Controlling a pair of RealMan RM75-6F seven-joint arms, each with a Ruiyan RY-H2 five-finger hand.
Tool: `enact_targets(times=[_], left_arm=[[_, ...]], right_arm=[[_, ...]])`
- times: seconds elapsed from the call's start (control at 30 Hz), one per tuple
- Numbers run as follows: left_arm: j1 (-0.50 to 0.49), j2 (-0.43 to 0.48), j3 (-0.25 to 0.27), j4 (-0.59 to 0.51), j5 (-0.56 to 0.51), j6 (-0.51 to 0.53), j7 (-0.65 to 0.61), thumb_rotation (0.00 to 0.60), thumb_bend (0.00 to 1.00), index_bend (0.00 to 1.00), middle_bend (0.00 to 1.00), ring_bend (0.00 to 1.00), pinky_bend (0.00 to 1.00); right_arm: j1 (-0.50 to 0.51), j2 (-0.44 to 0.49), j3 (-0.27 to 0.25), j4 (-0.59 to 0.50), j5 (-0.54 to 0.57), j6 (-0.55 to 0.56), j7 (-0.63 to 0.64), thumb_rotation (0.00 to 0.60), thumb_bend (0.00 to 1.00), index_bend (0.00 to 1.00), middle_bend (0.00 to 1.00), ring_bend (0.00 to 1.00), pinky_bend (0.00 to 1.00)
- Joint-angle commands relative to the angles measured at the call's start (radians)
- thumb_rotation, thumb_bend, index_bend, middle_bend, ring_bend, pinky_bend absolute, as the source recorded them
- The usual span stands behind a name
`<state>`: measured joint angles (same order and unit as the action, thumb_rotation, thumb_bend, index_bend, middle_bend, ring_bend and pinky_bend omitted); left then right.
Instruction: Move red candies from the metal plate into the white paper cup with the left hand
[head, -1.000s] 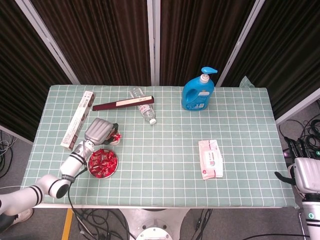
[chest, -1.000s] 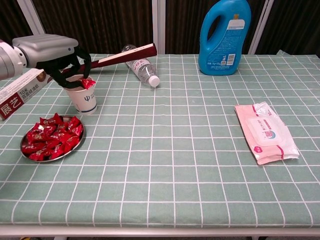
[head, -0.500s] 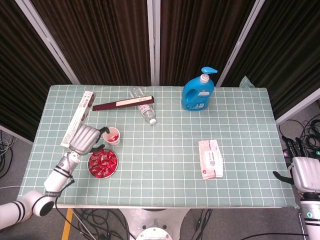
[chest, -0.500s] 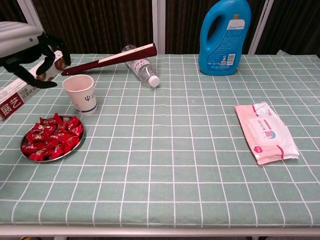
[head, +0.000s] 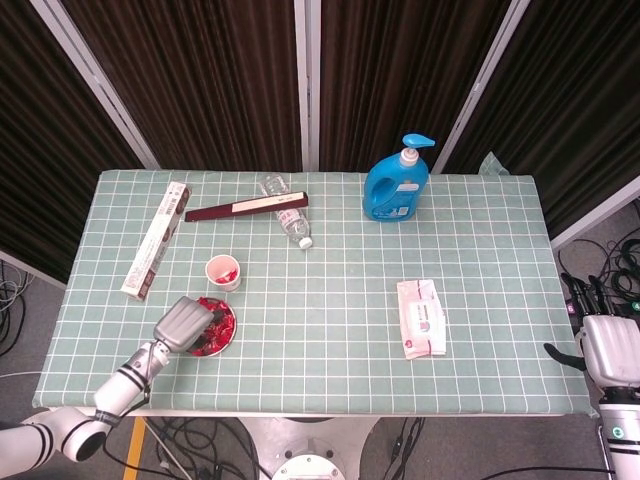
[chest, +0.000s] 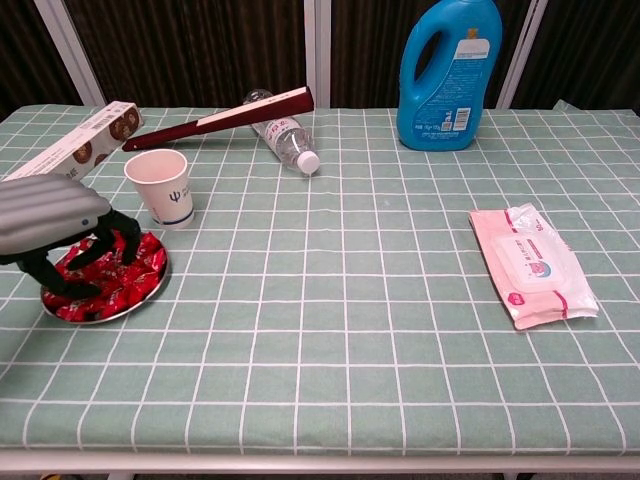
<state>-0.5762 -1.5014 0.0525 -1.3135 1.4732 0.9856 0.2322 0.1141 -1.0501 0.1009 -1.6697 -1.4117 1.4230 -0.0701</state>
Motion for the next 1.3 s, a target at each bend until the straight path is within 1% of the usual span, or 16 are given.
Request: enact_targets(times=[0.03,0.37,0.57,0.8,0.93,1.03,1.2,1.3], left_arm=[[0.007,-0.013,-0.003,0.020,-0.023,-0.012,0.014,0.600,0.26,0.53,0.84,0.93,1.00],[0.000,-0.018,-0.029,0.024,-0.045,-0.024,-0.005,0.600,0.26,0.53,0.84,0.93,1.00],[-0.003,-0.026,-0.037,0.037,-0.076,-0.041,0.062,0.600,0.26,0.52,0.84,0.93,1.00],[-0.004,-0.021,-0.044,0.025,-0.124,-0.062,0.138,0.600,0.26,0.51,0.84,0.93,1.00],[-0.008,-0.023,-0.048,0.022,-0.141,-0.075,0.153,0.600,0.26,0.52,0.84,0.93,1.00],[-0.011,-0.029,-0.048,0.031,-0.142,-0.078,0.155,0.600,0.26,0.54,0.84,0.93,1.00],[-0.008,-0.040,-0.045,0.050,-0.116,-0.063,0.110,0.600,0.33,0.64,0.86,0.94,1.00],[-0.007,-0.041,-0.041,0.055,-0.106,-0.060,0.091,0.600,0.35,0.67,0.86,0.94,1.00]], right_arm=[[0.000,-0.001,-0.001,-0.001,0.000,-0.001,-0.002,0.600,0.02,0.00,0.13,0.00,0.30],[0.000,0.000,-0.001,-0.005,0.002,0.000,-0.006,0.600,0.02,0.00,0.13,0.00,0.31],[0.000,0.001,0.001,-0.003,0.009,-0.004,-0.004,0.600,0.02,0.00,0.13,0.00,0.31],[0.003,0.000,0.001,0.001,0.013,-0.013,-0.002,0.600,0.02,0.00,0.13,0.00,0.32],[0.003,0.000,0.001,0.001,0.014,-0.013,0.000,0.600,0.02,0.00,0.13,0.00,0.32],[0.001,0.001,0.000,-0.001,0.013,-0.011,0.002,0.600,0.02,0.00,0.13,0.00,0.32],[-0.004,0.004,-0.002,-0.003,0.011,-0.003,0.006,0.600,0.02,0.00,0.13,0.00,0.32],[-0.005,0.004,-0.002,-0.003,0.009,-0.003,0.006,0.600,0.02,0.00,0.13,0.00,0.32]])
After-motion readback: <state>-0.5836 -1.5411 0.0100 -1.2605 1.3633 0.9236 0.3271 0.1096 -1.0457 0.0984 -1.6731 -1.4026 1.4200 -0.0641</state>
